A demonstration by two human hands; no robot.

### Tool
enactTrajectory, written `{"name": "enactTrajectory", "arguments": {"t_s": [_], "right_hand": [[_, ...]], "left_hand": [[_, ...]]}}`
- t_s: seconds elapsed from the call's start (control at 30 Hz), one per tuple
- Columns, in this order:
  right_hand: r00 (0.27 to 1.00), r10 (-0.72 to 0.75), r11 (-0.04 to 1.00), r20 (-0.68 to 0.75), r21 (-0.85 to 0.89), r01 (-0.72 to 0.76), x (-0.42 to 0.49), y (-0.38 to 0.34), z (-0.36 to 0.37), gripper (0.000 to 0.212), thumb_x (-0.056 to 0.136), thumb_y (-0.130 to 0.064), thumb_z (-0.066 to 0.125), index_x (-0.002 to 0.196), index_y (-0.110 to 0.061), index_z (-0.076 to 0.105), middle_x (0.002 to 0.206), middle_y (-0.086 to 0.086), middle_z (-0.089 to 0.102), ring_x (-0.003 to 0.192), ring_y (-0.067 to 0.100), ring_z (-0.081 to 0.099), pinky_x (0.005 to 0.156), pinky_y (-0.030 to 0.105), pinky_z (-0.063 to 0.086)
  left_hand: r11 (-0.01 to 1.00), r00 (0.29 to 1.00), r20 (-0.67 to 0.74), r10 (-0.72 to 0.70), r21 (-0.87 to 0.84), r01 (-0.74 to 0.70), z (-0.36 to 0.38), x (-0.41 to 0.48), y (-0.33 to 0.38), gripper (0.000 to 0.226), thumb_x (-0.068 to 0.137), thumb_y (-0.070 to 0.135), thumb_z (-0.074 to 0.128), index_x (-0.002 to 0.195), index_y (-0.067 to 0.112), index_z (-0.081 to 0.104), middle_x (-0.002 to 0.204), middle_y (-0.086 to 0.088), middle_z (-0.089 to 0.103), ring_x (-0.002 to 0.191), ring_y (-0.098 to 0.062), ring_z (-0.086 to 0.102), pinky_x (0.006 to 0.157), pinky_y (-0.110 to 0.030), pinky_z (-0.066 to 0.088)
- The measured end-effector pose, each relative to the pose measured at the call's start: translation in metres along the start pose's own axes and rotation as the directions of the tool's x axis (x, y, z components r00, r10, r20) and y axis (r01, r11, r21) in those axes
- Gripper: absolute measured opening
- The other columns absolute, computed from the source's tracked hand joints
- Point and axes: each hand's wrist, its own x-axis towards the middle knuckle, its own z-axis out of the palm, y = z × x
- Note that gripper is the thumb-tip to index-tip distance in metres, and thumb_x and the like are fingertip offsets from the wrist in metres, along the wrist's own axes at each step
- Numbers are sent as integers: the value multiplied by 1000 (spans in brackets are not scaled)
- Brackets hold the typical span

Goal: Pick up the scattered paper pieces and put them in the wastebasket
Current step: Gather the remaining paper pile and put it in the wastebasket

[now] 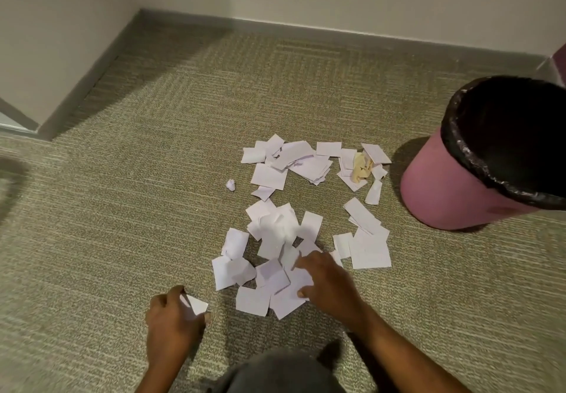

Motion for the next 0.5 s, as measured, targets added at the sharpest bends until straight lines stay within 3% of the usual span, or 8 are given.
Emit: {"name": "enactTrajectory", "arguments": {"t_s": [0.1,0.2,0.27,0.37,0.5], "right_hand": [[994,-108,983,-32,-151,102,0,6,18,61,74,-26,89,131,-26,66,122,-6,63,115,23,60,83,43,60],[986,-133,985,-101,-123,120,0,9,28,55,68,-18,92,117,-23,70,109,-5,65,101,24,64,76,38,58],[979,-135,988,-150,-93,122,0,11,30,46,65,-14,92,103,-22,68,101,-5,64,92,24,63,71,35,54],[978,-117,992,-176,-73,105,0,13,34,35,70,-15,89,90,-23,61,96,-7,58,90,23,59,68,35,52],[972,-110,993,-209,-63,99,-3,14,39,37,71,-15,91,87,-24,59,90,-9,58,85,19,58,70,28,39]], "left_hand": [[1000,999,-25,23,-8,-23,7,3,-4,89,61,24,104,137,8,62,122,-24,61,117,-47,55,92,-51,50],[997,998,-31,48,-64,-50,6,3,-1,75,64,15,102,128,5,63,89,-8,68,88,-34,61,73,-41,48],[994,996,-55,67,-80,-72,6,2,1,62,69,10,97,121,13,63,76,1,64,76,-27,58,65,-38,46],[993,991,-63,116,10,-116,13,3,-9,62,66,19,100,116,23,63,91,-8,66,90,-34,59,71,-39,48],[994,989,-126,74,84,-63,18,-4,-12,65,66,26,101,123,27,69,124,-16,56,117,-44,51,81,-54,51]]}}
